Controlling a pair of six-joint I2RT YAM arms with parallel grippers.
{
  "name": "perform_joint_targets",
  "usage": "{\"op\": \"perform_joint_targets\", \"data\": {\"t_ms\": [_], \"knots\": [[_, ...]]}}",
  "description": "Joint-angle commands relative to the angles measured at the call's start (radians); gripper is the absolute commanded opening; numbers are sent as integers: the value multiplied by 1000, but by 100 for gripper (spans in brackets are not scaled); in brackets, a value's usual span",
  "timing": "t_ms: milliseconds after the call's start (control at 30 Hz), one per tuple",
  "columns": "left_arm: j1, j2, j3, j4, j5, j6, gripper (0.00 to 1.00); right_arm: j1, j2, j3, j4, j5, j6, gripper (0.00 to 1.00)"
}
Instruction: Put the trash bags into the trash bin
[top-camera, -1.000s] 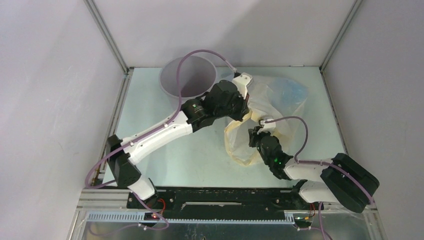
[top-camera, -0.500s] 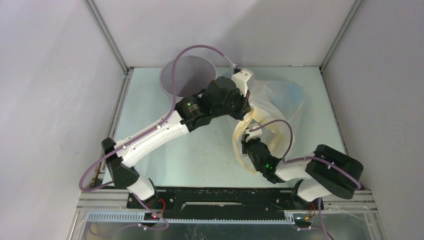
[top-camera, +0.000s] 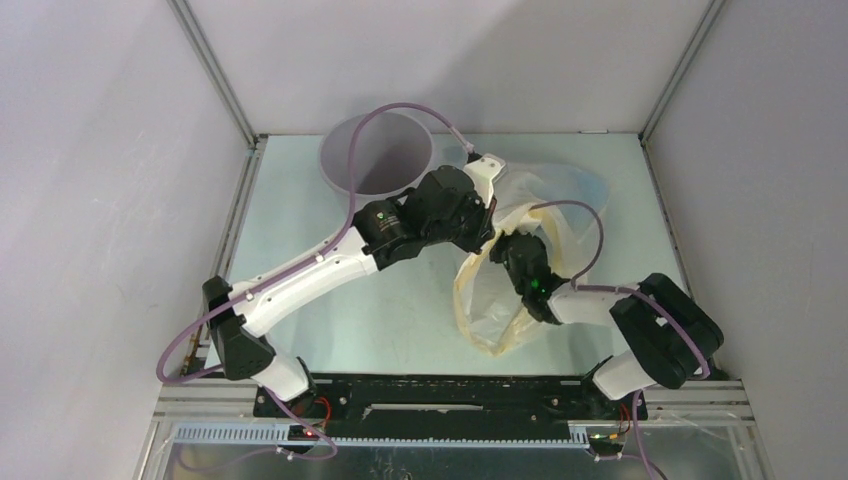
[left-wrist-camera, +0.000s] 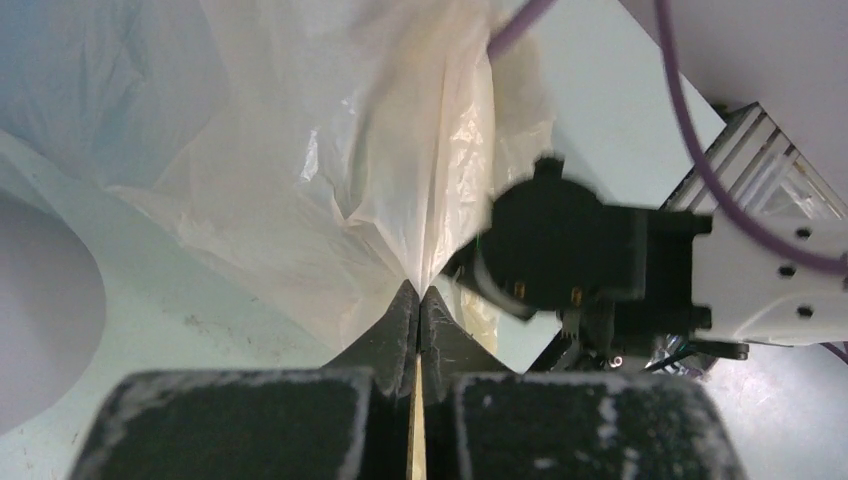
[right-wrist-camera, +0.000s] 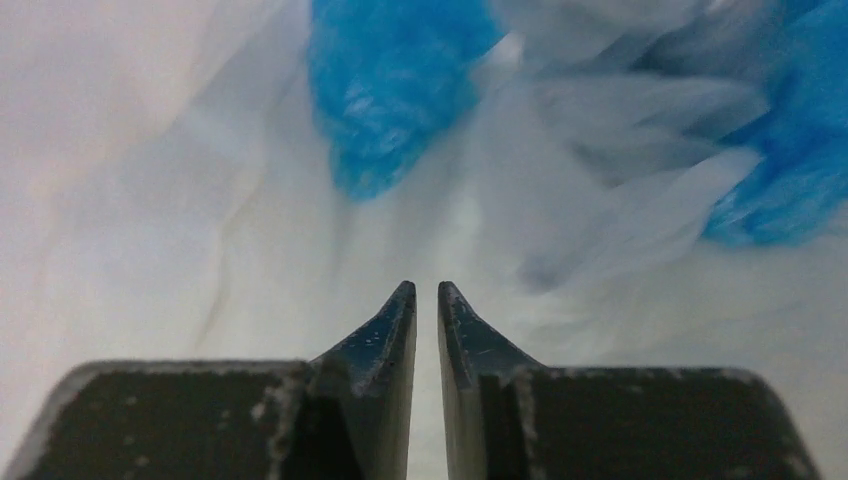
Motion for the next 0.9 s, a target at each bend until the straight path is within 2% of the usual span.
{"op": "perform_joint_targets", "data": {"t_ms": [0,100,233,333,467,567,867], "knots": [[-7,-53,-13,-3,-55,-2,0,-117,-43,89,-108,-43,138,22],[-7,-42,-7,-8,-81,6,0,-162,-16,156,-157,-47,176,36],[-7,-26,18,-13,-82,11,0,-199,41,225,-172,-54,241,44],[-7,-17,43,-21,-78,21,0,-213,71,261,-185,-35,280,61],[-7,-8,55,-32,-88,33,0,-214,118,338,-290,30,322,76],[-7,-1,54,-36,-91,40,0,-220,151,360,-332,54,354,78],[-7,13,51,-38,-128,56,0,-239,200,376,-384,73,358,73]]}}
